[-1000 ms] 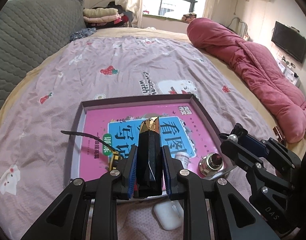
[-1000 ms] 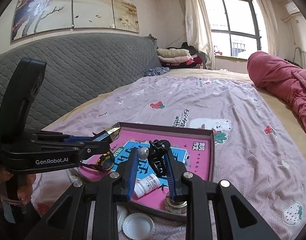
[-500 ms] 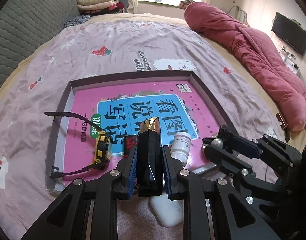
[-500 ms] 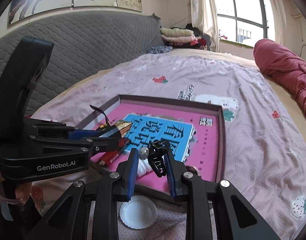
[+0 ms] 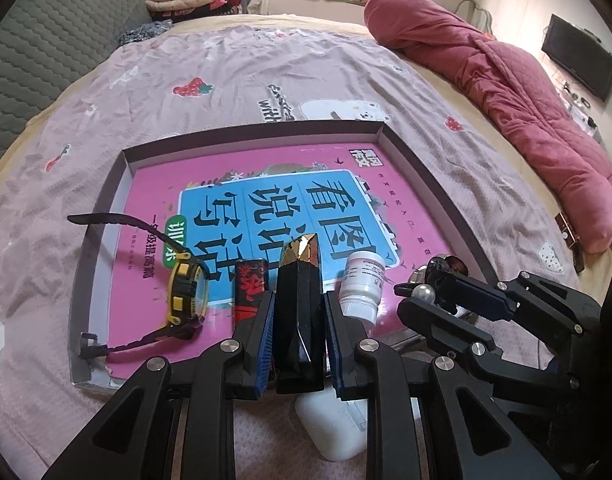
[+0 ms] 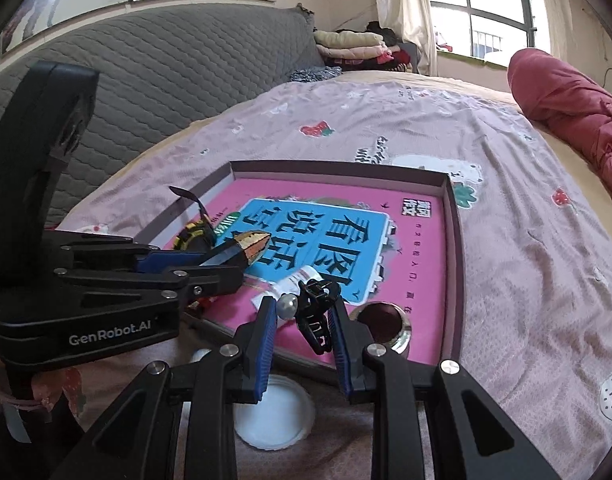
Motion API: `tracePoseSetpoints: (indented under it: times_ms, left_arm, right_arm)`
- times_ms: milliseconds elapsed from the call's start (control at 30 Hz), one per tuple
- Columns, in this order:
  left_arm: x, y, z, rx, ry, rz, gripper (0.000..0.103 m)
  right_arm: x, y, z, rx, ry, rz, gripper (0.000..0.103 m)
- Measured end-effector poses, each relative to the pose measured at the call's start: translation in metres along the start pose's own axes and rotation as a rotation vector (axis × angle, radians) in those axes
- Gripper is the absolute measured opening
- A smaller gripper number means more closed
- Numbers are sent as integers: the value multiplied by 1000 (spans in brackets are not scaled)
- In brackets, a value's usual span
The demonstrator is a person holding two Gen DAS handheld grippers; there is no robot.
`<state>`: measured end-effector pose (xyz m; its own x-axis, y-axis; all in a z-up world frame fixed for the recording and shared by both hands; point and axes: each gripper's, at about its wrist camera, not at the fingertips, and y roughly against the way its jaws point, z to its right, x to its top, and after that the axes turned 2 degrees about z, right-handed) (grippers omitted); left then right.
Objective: Organize rigid objects
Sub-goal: 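Carry the black object with left tool while right tool carries the keychain over the tray, then open left tool to set the black object in the tray while right tool releases the keychain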
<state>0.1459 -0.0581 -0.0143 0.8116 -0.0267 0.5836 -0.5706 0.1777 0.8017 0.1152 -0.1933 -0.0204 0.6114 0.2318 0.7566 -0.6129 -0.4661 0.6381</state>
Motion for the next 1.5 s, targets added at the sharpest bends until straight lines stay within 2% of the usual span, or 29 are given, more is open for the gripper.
tracePoseSetpoints:
  times_ms: [200,567,1500]
  left_arm:
    - [1,-7,0,-1,2,-12,24]
    - [0,-11,-1,-2,3,-22,24]
    - [-2,-16,-2,-9,25,-39,24]
  right_arm:
    - [-1,-1,-1,-35,25,-1,27]
    - [-2,-8,-6,-40,63,-21,27]
    - [2,-12,8,9,-19,-59,27]
